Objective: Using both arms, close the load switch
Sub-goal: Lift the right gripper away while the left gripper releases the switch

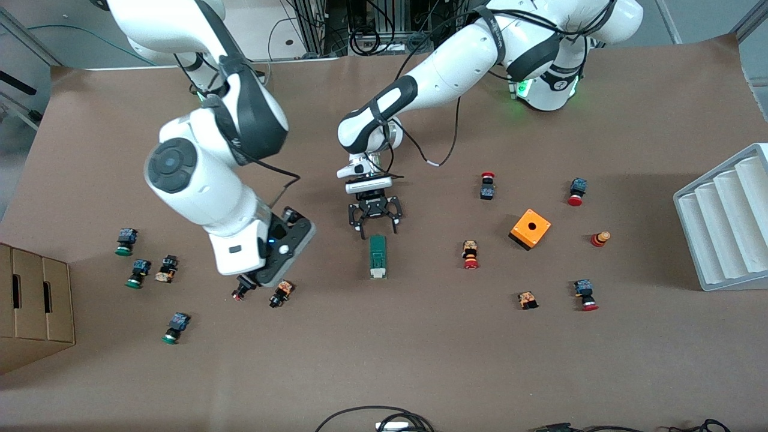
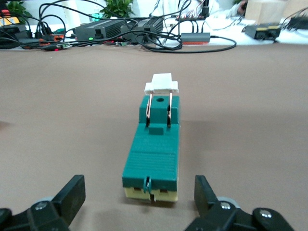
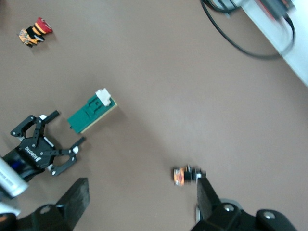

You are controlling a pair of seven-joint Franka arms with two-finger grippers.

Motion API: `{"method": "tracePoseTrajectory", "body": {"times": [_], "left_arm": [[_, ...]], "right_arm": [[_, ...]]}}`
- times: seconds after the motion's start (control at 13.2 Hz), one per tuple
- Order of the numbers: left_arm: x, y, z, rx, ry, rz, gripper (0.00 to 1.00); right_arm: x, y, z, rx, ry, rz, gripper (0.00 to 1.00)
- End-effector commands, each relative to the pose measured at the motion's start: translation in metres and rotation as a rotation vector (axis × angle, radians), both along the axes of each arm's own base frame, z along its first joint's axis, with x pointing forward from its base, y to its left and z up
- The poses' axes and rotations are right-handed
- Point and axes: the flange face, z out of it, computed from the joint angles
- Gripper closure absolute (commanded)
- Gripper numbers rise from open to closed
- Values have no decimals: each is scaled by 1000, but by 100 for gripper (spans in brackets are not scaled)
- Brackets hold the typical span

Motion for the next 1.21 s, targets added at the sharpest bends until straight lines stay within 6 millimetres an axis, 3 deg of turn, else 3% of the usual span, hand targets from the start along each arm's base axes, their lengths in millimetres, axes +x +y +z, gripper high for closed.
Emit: {"method": "tracePoseTrajectory", "body": {"times": [0.0, 0.23, 0.61, 0.83, 0.98, 1.14], "left_arm": [[0, -8, 39, 78, 69, 12, 0], [5, -10, 70, 151, 156, 19, 0], [9, -11, 108, 247, 276, -14, 0], [23, -4, 140, 313, 368, -38, 0], [35, 0, 168, 364, 446, -80, 0], [50, 3, 198, 389, 539, -119, 0]], "right_arm": [[-11, -26, 20, 29, 90, -145, 0], [-9, -66, 33, 25, 134, -217, 0], [-7, -178, 54, -9, 210, -358, 0], [-13, -227, 57, -37, 278, -481, 0], [-19, -227, 60, -72, 294, -547, 0], [-29, -206, 70, -145, 263, -557, 0]]}}
